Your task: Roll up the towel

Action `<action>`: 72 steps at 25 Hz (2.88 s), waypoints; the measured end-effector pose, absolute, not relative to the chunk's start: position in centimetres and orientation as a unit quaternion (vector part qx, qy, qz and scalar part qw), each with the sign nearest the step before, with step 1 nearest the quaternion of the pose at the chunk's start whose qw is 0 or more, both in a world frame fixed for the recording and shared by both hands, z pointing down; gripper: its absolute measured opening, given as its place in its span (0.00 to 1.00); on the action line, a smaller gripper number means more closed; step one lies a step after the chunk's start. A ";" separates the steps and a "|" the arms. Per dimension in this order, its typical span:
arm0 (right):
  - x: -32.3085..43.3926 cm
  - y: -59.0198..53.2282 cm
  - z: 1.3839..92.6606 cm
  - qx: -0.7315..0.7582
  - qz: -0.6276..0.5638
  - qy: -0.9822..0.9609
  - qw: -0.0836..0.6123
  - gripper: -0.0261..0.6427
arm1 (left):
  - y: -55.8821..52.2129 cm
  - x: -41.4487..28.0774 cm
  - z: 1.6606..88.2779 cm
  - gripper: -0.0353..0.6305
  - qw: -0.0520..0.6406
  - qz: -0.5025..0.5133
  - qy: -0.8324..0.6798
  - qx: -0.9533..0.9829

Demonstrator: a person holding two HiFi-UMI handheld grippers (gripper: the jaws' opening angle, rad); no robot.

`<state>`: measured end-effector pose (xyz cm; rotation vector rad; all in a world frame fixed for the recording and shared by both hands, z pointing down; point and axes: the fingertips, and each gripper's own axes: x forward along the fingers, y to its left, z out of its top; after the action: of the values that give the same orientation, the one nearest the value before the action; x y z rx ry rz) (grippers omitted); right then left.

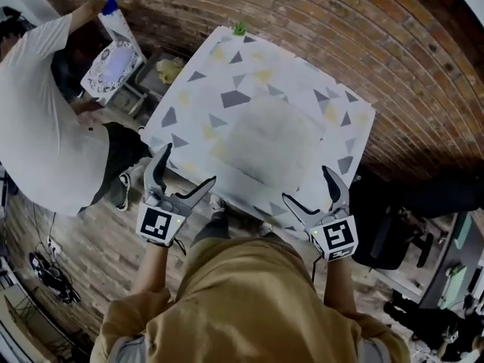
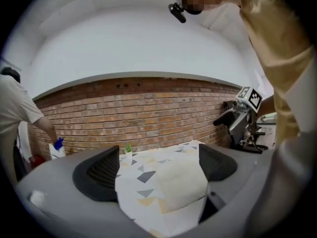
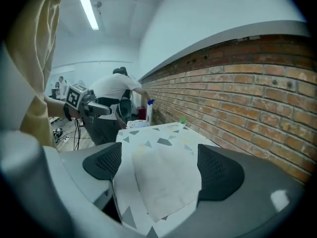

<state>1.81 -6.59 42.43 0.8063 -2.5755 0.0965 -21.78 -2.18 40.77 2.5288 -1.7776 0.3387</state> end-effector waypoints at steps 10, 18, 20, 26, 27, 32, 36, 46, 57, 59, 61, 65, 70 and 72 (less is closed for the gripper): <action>1.3 -6.4 45.8 0.371 0.048 -0.885 0.277 0.74 | -7.9 -19.2 47.6 0.85 0.061 0.136 -0.390 0.909; 4.2 -5.7 52.8 0.383 0.023 -0.854 0.351 0.74 | -9.7 -16.5 53.2 0.85 0.054 0.221 -0.317 0.921; 4.7 -5.6 54.8 0.378 0.029 -0.852 0.362 0.73 | -9.7 -15.7 54.7 0.85 0.043 0.247 -0.296 0.922; 5.1 -4.7 61.3 0.329 0.048 -0.847 0.415 0.72 | -9.1 -15.7 60.2 0.85 0.033 0.336 -0.232 0.912; 5.3 -4.5 62.2 0.322 0.052 -0.845 0.424 0.71 | -9.1 -15.9 60.9 0.85 0.034 0.347 -0.223 0.910; 6.3 -4.0 65.0 0.305 0.059 -0.833 0.459 0.60 | -7.8 -15.6 63.3 0.75 0.042 0.379 -0.170 0.909; 6.8 -4.6 65.9 0.293 0.048 -0.827 0.478 0.45 | -7.4 -15.6 65.0 0.59 0.050 0.400 -0.145 0.904; 6.5 -3.9 67.7 0.228 0.021 -0.814 0.533 0.43 | -6.1 -16.2 66.4 0.35 0.030 0.446 -0.104 0.889; 6.4 -3.3 68.5 0.193 0.113 -0.830 0.511 0.33 | -5.7 -17.3 68.2 0.32 0.050 0.472 -0.072 0.877; 6.6 -3.4 68.6 0.194 0.133 -0.833 0.500 0.32 | -5.6 -17.4 68.4 0.31 0.052 0.473 -0.071 0.877; 6.8 -3.8 68.5 0.203 0.143 -0.835 0.490 0.28 | -5.8 -17.4 68.3 0.30 0.053 0.472 -0.072 0.877; 7.0 -4.4 68.5 0.212 0.140 -0.833 0.491 0.18 | -6.0 -17.4 68.4 0.28 0.047 0.476 -0.068 0.875; 6.7 -4.3 68.4 0.214 0.114 -0.831 0.501 0.16 | -6.7 -17.4 68.5 0.22 0.045 0.477 -0.085 0.873; 6.8 -4.2 68.3 0.225 0.112 -0.830 0.498 0.11 | -6.7 -17.3 68.5 0.20 0.042 0.478 -0.092 0.873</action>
<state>6.78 -4.23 68.32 0.5436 -2.0104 0.2703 -17.34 -6.71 68.45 2.6709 -0.2801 1.4619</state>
